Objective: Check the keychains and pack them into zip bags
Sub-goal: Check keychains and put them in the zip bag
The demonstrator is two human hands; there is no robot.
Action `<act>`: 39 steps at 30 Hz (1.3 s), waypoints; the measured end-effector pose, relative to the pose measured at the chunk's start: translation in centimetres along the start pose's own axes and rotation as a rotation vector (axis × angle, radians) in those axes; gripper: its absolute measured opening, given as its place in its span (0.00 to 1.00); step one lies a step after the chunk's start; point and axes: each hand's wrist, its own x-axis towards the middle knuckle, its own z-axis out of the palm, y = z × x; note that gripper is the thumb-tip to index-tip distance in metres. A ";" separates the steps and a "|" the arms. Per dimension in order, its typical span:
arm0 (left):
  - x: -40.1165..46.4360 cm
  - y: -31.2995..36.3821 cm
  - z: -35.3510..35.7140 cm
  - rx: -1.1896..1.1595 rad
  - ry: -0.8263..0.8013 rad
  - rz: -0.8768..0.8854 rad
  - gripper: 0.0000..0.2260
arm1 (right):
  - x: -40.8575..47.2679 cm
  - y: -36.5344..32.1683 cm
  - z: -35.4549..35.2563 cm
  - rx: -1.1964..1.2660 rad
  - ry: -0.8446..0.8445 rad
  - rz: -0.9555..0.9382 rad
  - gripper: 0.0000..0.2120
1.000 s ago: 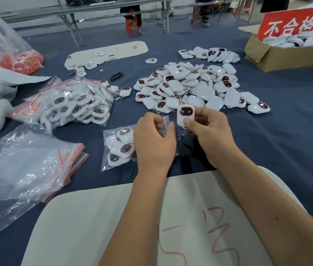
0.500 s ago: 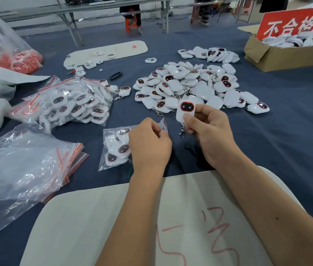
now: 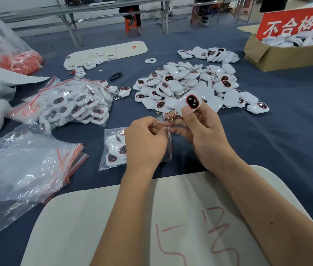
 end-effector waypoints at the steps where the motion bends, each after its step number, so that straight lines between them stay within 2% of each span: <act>1: 0.0 0.0 0.0 0.011 0.007 0.007 0.07 | -0.1 0.1 0.1 -0.060 0.000 0.005 0.05; 5: 0.0 -0.2 -0.2 -0.028 0.030 -0.029 0.07 | -0.3 0.5 0.1 -0.254 -0.019 0.004 0.03; 7: 0.0 -0.1 -0.4 -0.052 0.091 -0.030 0.08 | -0.4 0.6 0.0 -0.322 -0.044 0.025 0.01; 14: -0.2 0.7 -0.8 -0.036 0.298 0.140 0.05 | -0.6 1.2 -0.1 -0.652 -0.179 0.034 0.02; 21: -0.7 1.0 -0.3 0.001 0.224 0.293 0.03 | -0.7 1.5 0.2 -0.819 -0.228 -0.057 0.08; 23: -0.8 1.2 -0.1 0.002 0.229 0.317 0.02 | -0.8 1.5 0.1 -0.773 -0.185 -0.048 0.12; 25: -0.8 1.2 -0.1 -0.004 0.263 0.325 0.02 | -0.7 1.3 0.0 -0.562 -0.176 0.018 0.11; 27: -0.7 1.2 -0.3 -0.011 0.307 0.313 0.02 | -0.7 0.7 -0.1 -0.302 -0.264 0.109 0.13; 29: -0.6 1.0 -0.5 -0.021 0.359 0.295 0.02 | -0.9 0.1 -0.2 -0.141 -0.432 0.204 0.21; 31: -0.5 0.9 -0.7 -0.021 0.404 0.274 0.02 | -1.1 0.0 0.0 -0.179 -0.540 0.216 0.26; 33: -0.5 0.8 -0.8 -0.021 0.423 0.259 0.02 | -1.1 0.3 0.3 -0.272 -0.535 0.177 0.27; 35: -0.5 0.9 -0.7 -0.034 0.430 0.258 0.03 | -1.1 0.7 0.6 -0.311 -0.466 0.164 0.23; 37: -0.6 1.0 -0.6 -0.042 0.429 0.273 0.03 | -1.1 1.0 0.4 -0.474 -0.329 0.094 0.15; 39: -0.8 1.1 -0.3 -0.038 0.413 0.290 0.03 | -1.0 1.1 0.1 -0.603 -0.288 0.045 0.12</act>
